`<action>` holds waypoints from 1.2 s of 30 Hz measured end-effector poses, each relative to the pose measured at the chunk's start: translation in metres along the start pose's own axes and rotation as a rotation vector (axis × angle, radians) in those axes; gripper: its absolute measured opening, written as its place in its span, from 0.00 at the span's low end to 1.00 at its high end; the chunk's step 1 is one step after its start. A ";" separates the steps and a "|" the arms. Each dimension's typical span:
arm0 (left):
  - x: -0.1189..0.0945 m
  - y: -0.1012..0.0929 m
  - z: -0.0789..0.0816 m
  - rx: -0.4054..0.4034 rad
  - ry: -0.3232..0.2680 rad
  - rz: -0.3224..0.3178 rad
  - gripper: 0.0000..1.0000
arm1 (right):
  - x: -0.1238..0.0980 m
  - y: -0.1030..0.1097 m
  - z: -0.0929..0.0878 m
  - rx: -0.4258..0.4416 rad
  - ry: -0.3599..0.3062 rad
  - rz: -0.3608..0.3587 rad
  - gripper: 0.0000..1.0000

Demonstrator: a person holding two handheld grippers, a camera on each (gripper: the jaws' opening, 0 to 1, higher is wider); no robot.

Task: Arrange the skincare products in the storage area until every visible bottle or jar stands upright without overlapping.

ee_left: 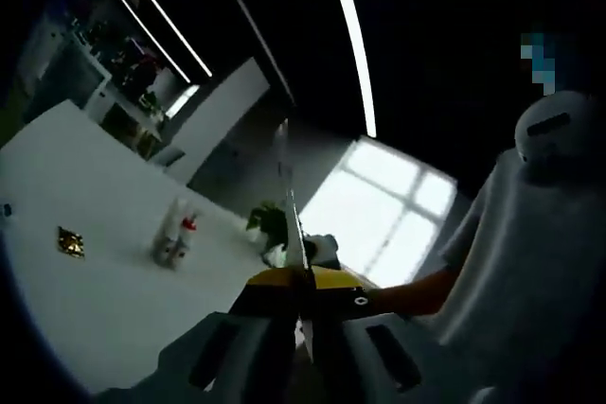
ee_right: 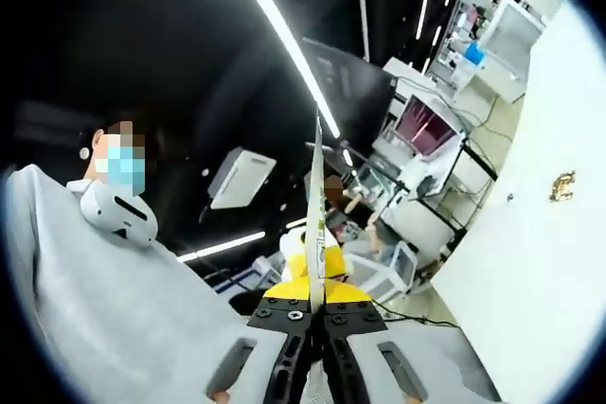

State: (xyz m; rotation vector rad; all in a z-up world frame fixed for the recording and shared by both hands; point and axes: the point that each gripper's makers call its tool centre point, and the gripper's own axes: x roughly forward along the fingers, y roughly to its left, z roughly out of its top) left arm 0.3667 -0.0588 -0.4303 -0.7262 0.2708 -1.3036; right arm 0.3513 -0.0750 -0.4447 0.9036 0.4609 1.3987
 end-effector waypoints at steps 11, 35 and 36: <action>0.004 0.002 -0.009 -0.124 0.058 -0.006 0.00 | -0.008 -0.004 0.024 -0.031 -0.041 -0.044 0.00; -0.002 0.013 0.007 -0.101 -0.056 0.099 0.00 | 0.010 -0.009 0.044 -0.148 -0.147 -0.147 0.00; -0.003 0.014 0.011 -0.067 -0.072 0.113 0.00 | 0.013 -0.008 0.044 -0.149 -0.146 -0.151 0.00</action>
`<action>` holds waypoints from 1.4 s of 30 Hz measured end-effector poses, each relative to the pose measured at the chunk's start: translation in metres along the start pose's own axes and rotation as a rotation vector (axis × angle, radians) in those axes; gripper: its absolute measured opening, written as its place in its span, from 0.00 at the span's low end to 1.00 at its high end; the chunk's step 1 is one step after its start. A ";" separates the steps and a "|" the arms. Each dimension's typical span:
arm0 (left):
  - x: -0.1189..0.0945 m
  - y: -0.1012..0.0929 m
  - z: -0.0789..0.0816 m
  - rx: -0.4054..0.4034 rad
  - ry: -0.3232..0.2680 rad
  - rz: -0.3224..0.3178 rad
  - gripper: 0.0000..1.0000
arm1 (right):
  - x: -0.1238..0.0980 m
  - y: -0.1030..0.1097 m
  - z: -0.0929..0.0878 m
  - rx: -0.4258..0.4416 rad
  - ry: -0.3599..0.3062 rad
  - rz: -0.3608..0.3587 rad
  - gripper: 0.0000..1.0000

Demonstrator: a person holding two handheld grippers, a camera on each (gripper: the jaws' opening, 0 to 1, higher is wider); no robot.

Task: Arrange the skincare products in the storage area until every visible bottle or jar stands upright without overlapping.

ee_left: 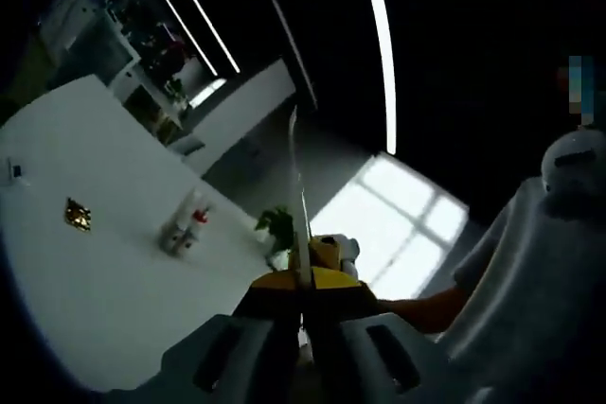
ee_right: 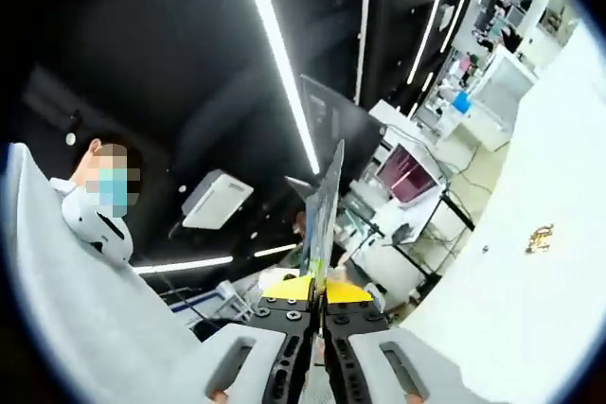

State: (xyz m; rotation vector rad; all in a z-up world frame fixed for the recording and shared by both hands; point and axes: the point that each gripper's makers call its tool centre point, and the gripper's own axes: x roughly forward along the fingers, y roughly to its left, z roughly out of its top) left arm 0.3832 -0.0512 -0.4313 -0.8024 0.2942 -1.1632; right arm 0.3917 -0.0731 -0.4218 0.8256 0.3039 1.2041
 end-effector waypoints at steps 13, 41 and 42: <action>-0.010 0.004 0.009 -0.128 -0.026 0.013 0.00 | 0.002 -0.024 -0.013 -0.031 0.131 -0.098 0.27; 0.085 0.145 0.006 -0.308 0.178 0.273 0.00 | -0.186 -0.103 -0.070 -0.651 0.518 -0.959 0.57; 0.090 0.149 0.006 -0.308 0.179 0.276 0.00 | -0.188 -0.106 -0.068 -0.658 0.522 -0.966 0.56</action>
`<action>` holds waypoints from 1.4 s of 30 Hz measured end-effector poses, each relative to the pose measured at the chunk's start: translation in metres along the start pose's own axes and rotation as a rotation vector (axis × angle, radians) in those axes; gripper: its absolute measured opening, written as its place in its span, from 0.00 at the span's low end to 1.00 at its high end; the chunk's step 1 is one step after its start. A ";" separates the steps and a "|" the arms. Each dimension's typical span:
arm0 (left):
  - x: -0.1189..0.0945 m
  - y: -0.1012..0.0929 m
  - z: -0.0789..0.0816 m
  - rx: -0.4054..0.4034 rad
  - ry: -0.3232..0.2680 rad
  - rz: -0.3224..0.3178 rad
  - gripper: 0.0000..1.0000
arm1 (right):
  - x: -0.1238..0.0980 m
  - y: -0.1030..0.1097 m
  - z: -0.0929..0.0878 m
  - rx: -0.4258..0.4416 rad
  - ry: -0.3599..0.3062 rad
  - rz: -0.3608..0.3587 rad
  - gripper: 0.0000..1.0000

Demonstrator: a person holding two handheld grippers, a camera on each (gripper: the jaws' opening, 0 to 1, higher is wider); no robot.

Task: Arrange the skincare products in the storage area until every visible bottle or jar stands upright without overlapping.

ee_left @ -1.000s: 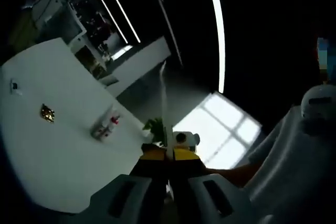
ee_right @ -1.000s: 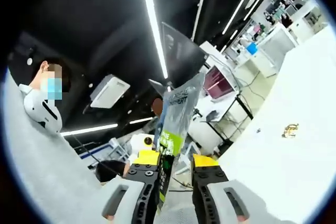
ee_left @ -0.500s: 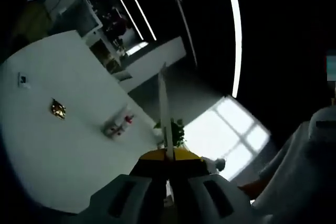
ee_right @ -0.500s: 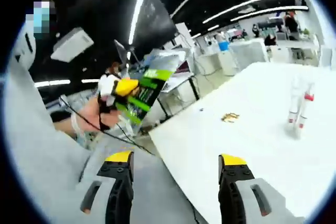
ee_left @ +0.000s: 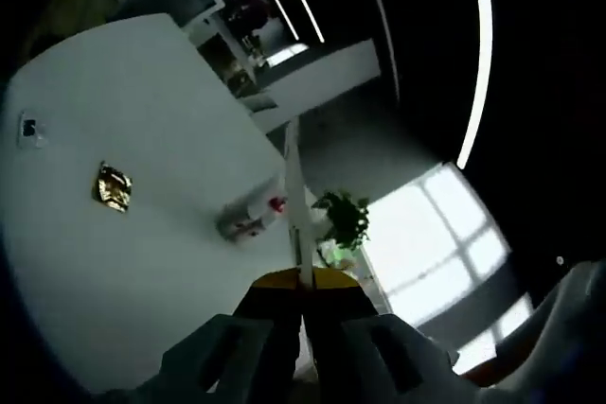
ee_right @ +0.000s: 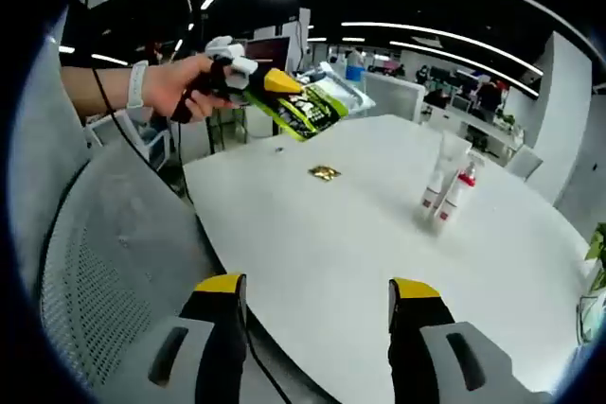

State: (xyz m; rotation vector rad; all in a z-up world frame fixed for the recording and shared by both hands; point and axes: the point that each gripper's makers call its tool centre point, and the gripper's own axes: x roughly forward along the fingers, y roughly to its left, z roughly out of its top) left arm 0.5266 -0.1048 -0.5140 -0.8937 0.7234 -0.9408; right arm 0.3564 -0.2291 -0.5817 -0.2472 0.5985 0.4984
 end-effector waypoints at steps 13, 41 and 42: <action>0.051 0.063 -0.015 -0.090 0.063 0.067 0.00 | 0.006 -0.034 -0.040 0.185 0.122 -0.096 0.43; 0.101 0.158 -0.015 -0.148 0.117 0.182 0.00 | 0.015 -0.018 -0.061 0.211 0.243 -0.021 0.46; 0.103 0.160 -0.016 -0.160 0.119 0.186 0.00 | 0.015 -0.018 -0.062 0.215 0.244 -0.022 0.46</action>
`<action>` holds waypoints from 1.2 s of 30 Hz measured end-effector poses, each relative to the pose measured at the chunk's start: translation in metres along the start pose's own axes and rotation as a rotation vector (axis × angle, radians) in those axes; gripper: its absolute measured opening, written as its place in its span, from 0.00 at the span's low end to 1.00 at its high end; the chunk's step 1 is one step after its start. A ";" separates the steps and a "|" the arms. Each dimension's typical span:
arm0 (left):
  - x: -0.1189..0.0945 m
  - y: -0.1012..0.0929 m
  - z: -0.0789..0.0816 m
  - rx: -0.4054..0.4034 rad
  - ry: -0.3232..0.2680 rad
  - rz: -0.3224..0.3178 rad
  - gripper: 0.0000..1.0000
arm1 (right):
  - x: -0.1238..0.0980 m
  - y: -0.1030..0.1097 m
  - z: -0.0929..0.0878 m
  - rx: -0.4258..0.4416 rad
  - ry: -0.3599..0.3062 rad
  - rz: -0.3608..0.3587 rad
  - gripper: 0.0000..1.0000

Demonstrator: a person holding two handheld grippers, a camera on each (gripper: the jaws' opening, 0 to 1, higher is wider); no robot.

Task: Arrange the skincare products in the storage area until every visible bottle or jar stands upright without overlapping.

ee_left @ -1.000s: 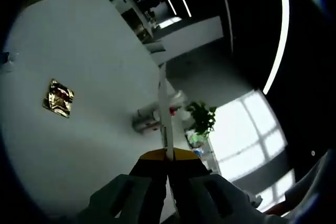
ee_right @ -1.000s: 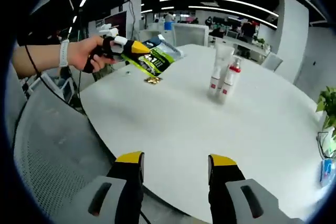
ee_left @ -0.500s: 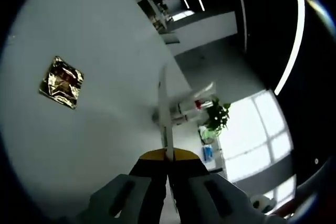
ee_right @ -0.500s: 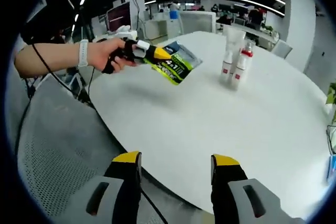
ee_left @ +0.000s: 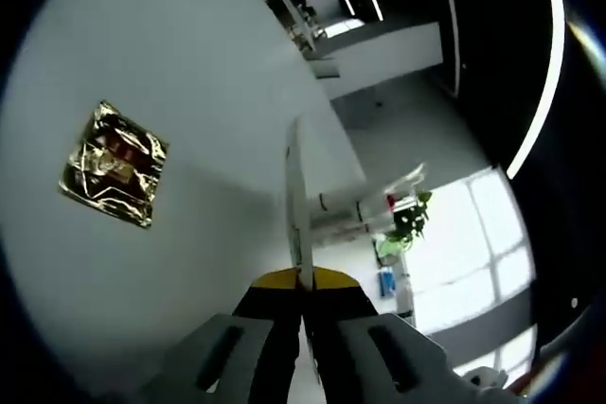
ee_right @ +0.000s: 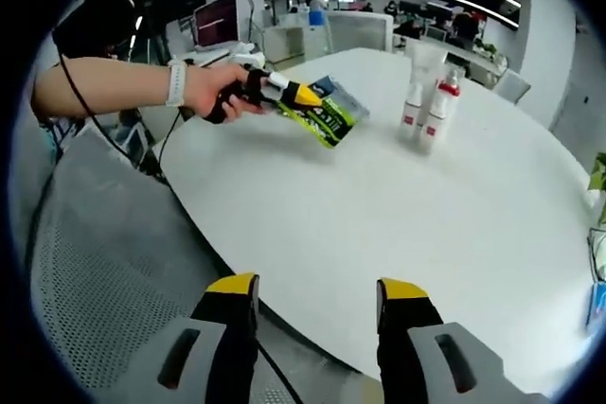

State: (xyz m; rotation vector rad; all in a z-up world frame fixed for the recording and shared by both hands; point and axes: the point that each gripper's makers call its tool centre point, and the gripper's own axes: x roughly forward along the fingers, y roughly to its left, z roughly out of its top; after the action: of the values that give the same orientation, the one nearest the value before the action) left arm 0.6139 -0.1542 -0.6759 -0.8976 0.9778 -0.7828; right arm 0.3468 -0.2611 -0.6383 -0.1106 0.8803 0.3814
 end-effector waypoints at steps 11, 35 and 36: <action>0.038 -0.006 0.000 -0.020 0.031 -0.014 0.00 | -0.001 -0.002 0.001 -0.013 0.000 -0.019 0.46; 0.086 0.001 0.018 0.026 0.078 0.107 0.00 | 0.000 -0.007 -0.004 -0.007 0.025 -0.039 0.48; 0.086 0.002 0.018 0.023 0.087 0.112 0.01 | 0.000 -0.007 -0.004 -0.009 0.025 -0.040 0.48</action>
State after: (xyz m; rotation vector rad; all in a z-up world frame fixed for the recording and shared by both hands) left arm 0.6618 -0.2229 -0.7029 -0.7877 1.0837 -0.7412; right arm 0.3464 -0.2687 -0.6419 -0.1411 0.8997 0.3477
